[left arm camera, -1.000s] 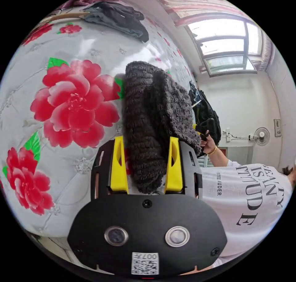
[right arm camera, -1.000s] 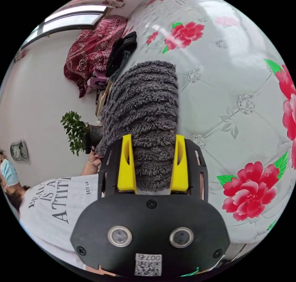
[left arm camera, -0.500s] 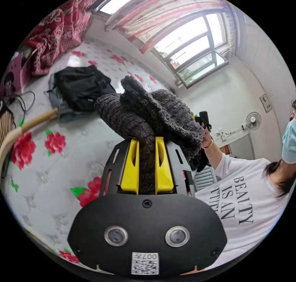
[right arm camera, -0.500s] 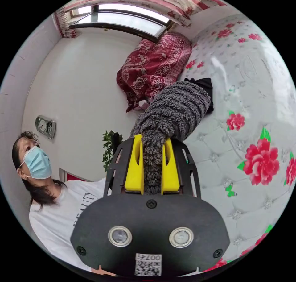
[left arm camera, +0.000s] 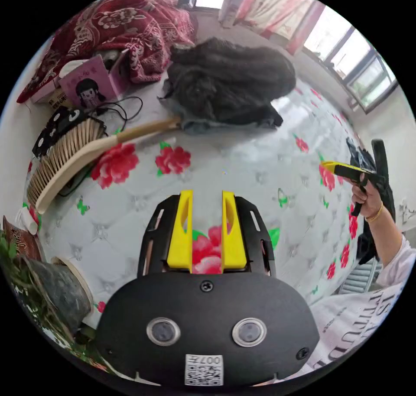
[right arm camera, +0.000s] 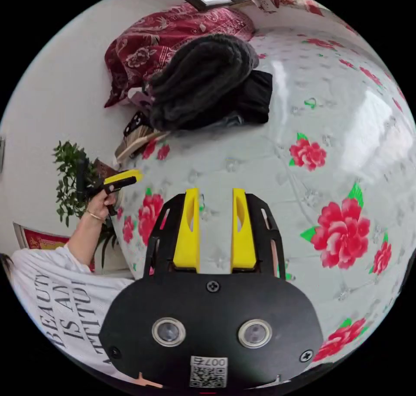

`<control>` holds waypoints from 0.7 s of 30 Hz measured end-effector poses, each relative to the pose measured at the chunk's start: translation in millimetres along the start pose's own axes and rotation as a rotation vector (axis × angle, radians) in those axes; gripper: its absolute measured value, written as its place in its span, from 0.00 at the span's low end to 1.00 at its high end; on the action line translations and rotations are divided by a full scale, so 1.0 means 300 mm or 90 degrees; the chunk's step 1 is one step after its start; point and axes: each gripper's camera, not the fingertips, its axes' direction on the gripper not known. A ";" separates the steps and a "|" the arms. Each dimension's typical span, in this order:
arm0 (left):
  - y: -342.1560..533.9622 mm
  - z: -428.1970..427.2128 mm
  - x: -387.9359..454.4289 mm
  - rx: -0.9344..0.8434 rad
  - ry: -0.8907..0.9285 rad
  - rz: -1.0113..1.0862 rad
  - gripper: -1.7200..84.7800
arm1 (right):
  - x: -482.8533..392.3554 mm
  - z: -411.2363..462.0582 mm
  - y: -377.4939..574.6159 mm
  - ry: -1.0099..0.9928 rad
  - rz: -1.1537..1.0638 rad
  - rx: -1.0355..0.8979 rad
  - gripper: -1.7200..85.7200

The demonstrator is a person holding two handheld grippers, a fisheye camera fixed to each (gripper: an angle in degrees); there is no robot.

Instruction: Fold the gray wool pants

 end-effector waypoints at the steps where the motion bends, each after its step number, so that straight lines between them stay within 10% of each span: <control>1: 0.106 0.031 0.083 -0.027 -0.010 0.032 0.13 | -0.018 0.039 0.166 0.053 -0.007 -0.053 0.12; 12: 0.718 0.092 0.802 -0.217 0.011 0.302 0.10 | -0.236 0.051 1.264 0.314 0.028 -0.346 0.12; 21: 0.743 0.074 1.177 -0.215 -0.041 0.376 0.10 | -0.178 -0.111 1.536 0.227 0.106 -0.130 0.09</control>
